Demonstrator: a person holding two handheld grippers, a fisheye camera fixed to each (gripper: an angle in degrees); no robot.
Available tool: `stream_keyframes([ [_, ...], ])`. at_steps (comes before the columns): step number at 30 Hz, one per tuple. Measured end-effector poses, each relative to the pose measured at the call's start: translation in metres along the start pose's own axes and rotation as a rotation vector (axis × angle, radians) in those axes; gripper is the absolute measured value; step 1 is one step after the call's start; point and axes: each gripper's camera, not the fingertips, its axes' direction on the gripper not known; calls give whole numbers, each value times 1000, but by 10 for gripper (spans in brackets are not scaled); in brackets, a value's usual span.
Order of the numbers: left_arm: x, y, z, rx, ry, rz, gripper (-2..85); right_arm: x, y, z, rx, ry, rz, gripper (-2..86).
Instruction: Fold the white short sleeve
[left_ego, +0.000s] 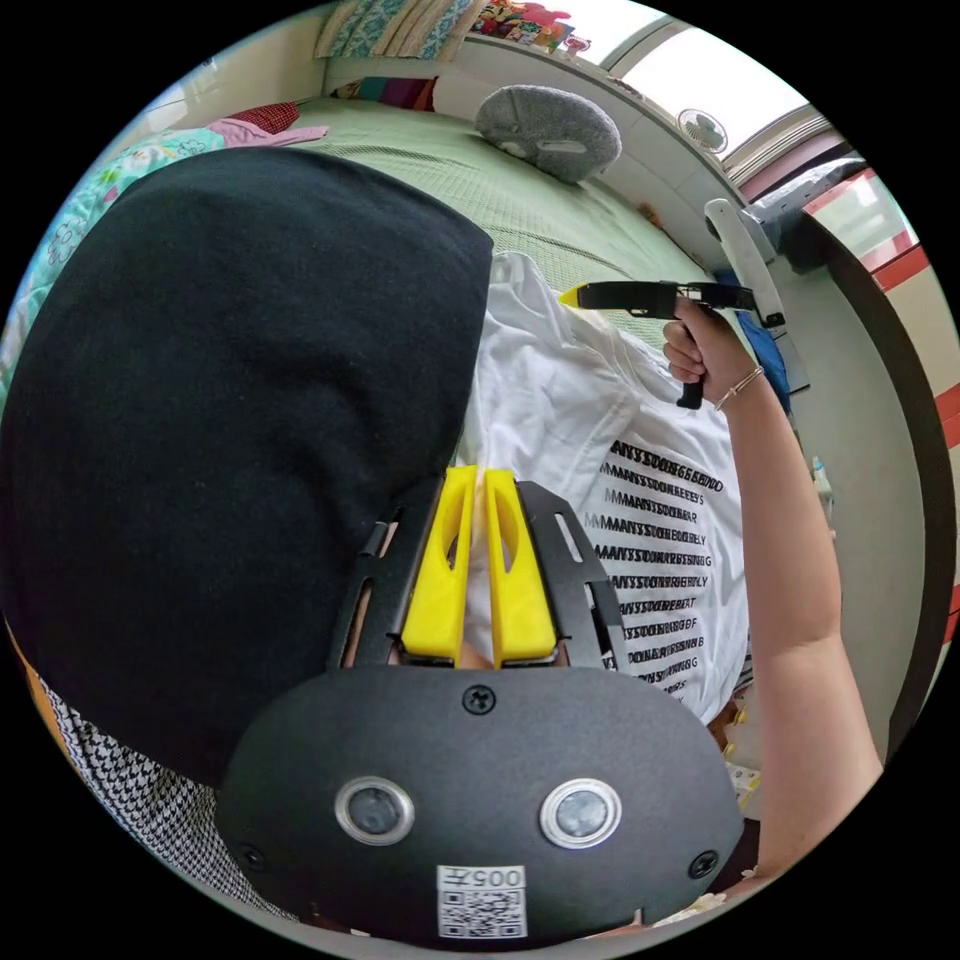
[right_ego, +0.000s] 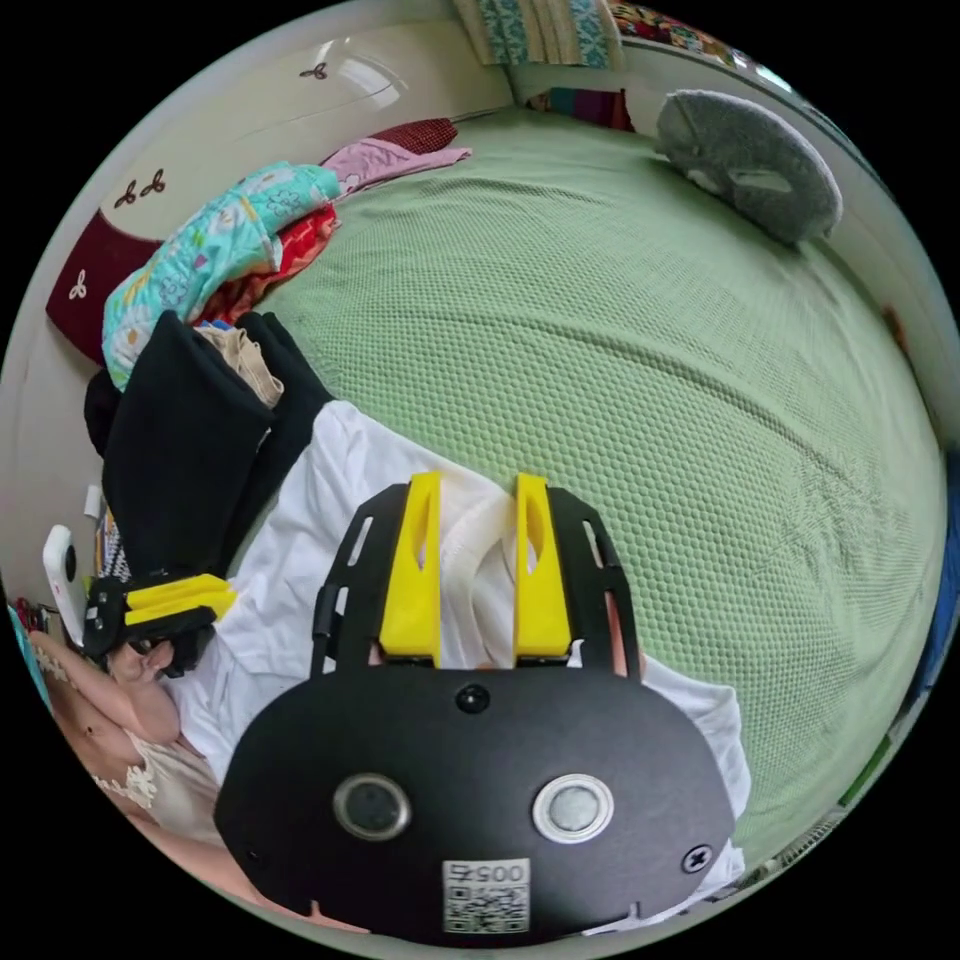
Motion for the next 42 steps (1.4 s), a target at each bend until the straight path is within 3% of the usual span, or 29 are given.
stream_keyframes([
  [9, -3, -2, 2, 2, 7, -5, 35, -38, -26, -1, -83, 209, -119, 44],
  [14, -5, -3, 3, 7, 27, -8, 34, -22, -37, -16, 29, 364, 29, 41],
  [18, -6, -4, 5, 4, 27, -11, 33, -6, -41, -1, -8, 276, 105, 46],
  [22, -5, -5, 7, 2, 17, -8, 32, -10, -45, -11, 39, 341, 124, 78],
  [27, -5, -6, 8, 1, 16, -10, 29, -32, -64, -42, 114, 110, 23, 93],
  [32, -6, -7, 10, 1, 21, -9, 31, -72, -104, -28, -60, 171, -111, 86],
  [42, -6, -10, 13, -5, 19, -7, 30, -80, -140, 21, -315, 192, -129, 52],
])
